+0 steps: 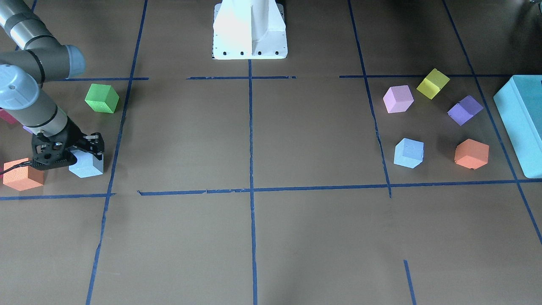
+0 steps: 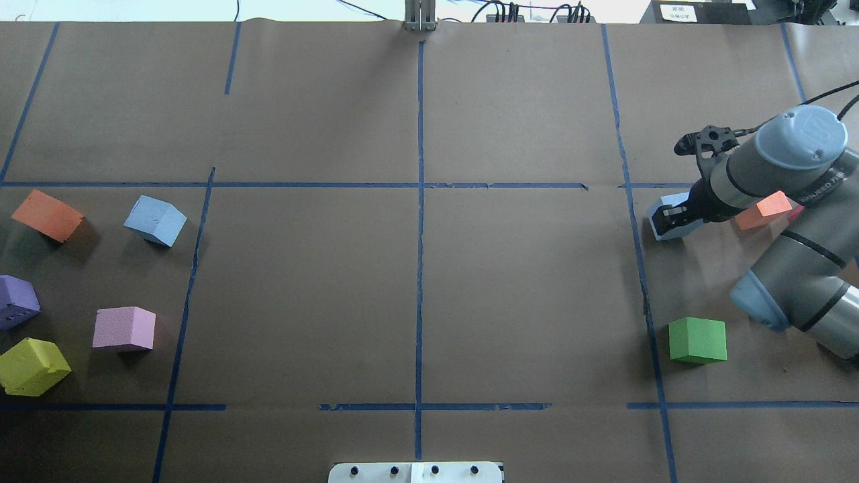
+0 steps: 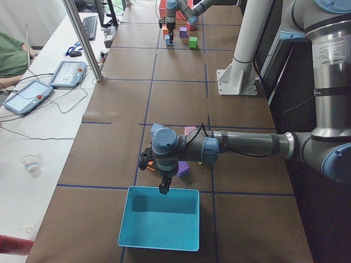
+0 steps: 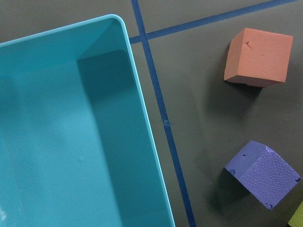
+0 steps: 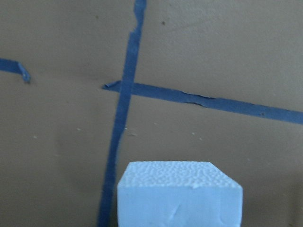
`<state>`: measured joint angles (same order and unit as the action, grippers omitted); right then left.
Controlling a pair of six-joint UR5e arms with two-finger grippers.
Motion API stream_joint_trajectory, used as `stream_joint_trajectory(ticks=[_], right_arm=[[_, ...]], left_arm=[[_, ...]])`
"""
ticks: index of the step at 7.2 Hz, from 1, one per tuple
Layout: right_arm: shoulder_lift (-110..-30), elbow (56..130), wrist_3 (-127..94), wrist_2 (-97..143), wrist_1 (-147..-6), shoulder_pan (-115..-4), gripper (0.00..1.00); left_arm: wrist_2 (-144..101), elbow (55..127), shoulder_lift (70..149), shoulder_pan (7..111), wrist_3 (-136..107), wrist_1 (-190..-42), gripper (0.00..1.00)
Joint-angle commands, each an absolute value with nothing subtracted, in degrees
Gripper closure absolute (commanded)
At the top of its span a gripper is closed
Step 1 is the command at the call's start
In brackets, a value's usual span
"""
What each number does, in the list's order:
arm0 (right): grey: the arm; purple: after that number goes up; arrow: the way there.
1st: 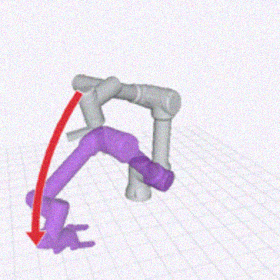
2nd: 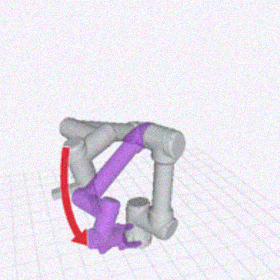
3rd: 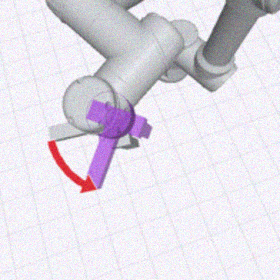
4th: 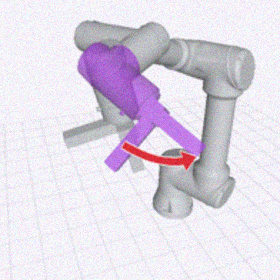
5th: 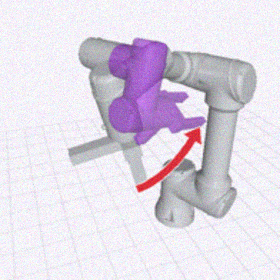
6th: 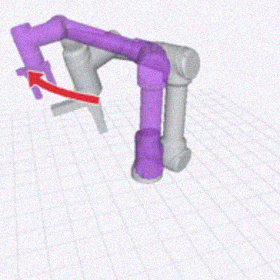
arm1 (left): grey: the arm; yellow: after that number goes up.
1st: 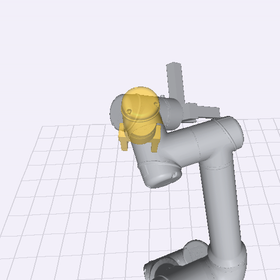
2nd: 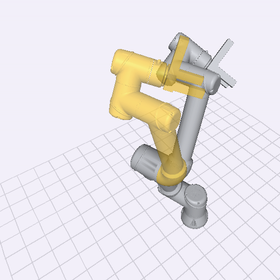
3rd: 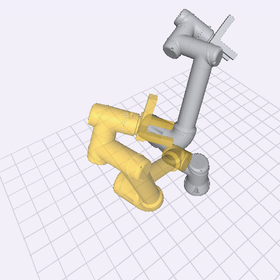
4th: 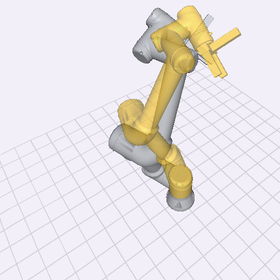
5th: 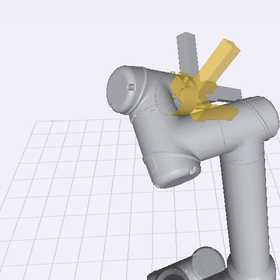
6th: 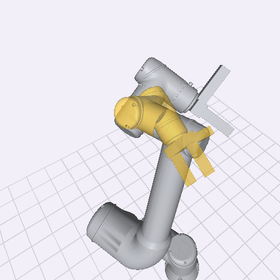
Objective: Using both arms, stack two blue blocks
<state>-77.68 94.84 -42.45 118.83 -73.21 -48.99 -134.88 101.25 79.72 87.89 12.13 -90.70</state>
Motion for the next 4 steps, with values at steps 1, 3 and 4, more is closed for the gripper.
stream_joint_trajectory(ticks=[1,3,4], right_arm=[[-63.87,94.49,-52.83,118.39,-85.65,-43.55,0.68],[-47.72,85.58,-69.27,111.84,-87.45,-35.55,0.66],[-40.15,78.12,-73.0,110.06,-87.28,-33.25,0.63]], left_arm=[[-134.91,101.25,79.72,87.89,12.13,-90.7,0.0],[-134.91,101.25,79.72,87.89,12.13,-90.7,0.0],[-134.91,101.25,79.72,87.8,12.13,-90.7,0.0]])
